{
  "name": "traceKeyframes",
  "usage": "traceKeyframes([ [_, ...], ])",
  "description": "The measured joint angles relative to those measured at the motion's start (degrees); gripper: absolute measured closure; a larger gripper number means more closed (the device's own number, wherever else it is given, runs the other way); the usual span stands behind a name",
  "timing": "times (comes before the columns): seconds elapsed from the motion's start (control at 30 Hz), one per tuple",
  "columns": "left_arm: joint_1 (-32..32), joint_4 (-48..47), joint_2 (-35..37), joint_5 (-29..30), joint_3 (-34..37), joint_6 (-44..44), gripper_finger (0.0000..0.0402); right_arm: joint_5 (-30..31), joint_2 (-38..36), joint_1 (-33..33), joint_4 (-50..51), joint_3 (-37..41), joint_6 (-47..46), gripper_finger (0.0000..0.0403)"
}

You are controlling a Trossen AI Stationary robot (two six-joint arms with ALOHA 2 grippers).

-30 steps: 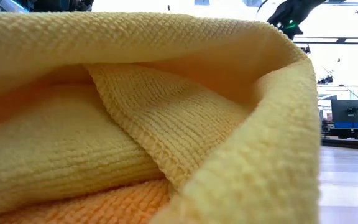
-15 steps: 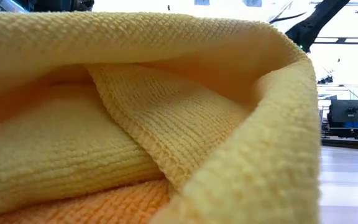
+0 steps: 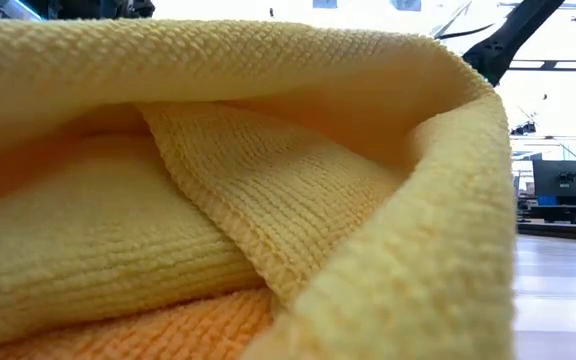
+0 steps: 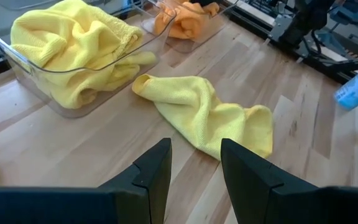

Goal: Sort microfiber towel by color & place in baskets
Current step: Put the orange microfiber cloth into the right transparent bin, then put the yellow microfiber cloth into the left transparent bin

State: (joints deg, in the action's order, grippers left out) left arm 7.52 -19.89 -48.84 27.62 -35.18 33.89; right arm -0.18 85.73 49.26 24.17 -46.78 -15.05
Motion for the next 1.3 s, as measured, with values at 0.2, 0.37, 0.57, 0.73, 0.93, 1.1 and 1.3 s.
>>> traceKeyframes([
  [0.2,0.0,0.0,-0.4,-0.2,0.0,-0.4,0.0273,0.5,-4.3,0.3,8.6,-5.9,0.5,0.0258],
  [0.37,0.0,0.0,-0.4,-2.7,0.0,-6.0,0.0273,3.9,-11.3,-0.1,19.5,-13.1,-2.1,0.0250],
  [0.57,0.1,-0.7,-0.5,-2.8,-1.7,-9.1,0.0273,8.8,-21.6,-2.6,30.7,-17.5,-8.4,0.0249],
  [0.73,1.9,-8.9,-1.9,-2.8,-6.5,-8.7,0.0273,8.7,-28.9,-8.6,38.2,-17.3,-18.6,0.0249],
  [0.93,7.6,-18.1,-8.5,-2.8,-14.2,-7.5,0.0273,9.5,-34.7,-22.5,37.5,-11.9,-32.9,0.0249],
  [1.1,13.8,-30.1,-15.6,-3.9,-21.7,2.1,0.0273,13.1,-35.0,-35.1,35.9,-7.3,-42.2,0.0249],
  [1.3,21.3,-43.7,-23.3,-12.9,-27.9,15.8,0.0273,18.1,-34.7,-44.1,32.5,-5.2,-45.1,0.0249],
])
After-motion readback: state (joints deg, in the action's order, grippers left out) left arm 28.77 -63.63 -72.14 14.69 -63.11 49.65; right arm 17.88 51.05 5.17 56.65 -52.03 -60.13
